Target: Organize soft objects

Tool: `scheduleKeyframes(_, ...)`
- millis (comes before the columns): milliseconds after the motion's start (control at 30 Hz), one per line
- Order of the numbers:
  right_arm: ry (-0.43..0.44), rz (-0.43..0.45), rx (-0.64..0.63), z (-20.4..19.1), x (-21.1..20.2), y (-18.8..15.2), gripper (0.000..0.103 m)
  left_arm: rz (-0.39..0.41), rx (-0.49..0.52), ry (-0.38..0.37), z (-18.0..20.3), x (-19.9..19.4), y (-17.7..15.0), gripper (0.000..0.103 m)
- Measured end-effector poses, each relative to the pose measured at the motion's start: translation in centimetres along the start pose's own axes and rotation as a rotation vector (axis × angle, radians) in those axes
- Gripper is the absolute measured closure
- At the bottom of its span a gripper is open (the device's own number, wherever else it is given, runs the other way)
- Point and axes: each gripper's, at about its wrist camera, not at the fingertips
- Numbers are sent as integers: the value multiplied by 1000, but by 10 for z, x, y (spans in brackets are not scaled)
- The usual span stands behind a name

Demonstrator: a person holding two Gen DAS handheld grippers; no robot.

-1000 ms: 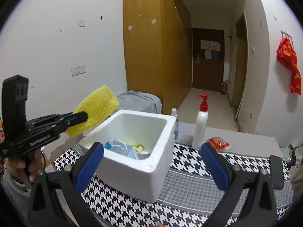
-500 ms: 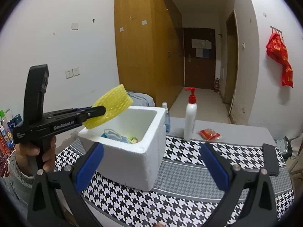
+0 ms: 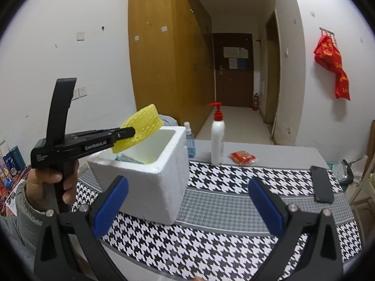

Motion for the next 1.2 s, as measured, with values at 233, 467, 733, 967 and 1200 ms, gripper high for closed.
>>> scheduleKeyframes(233, -14, 3, 20, 7, -6, -6, 0, -13, 3, 58, -2, 11, -1, 91)
scheduleKeyframes(467, -16, 0, 27, 11, -3, -8, 0, 5, 24, 114, 2, 11, -1, 22)
scheduleKeyframes(733, -13, 1, 29, 17, -3, -8, 0, 79, 6, 144, 1, -5, 2, 1)
scheduleKeyframes(967, -36, 20, 14, 19, -3, -7, 0, 88, 8, 156, 6, -25, -4, 1)
scheduleKeyframes(1200, -17, 35, 29, 22, -9, -11, 0, 106, 34, 183, 22, -62, -14, 1)
Point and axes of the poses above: each gripper's, at about its wrist camera, not at the fingertips, and x roughly the way its jaws point, z to its right, y to its top, and after that the axes turned 5 degrees about z, right-handed
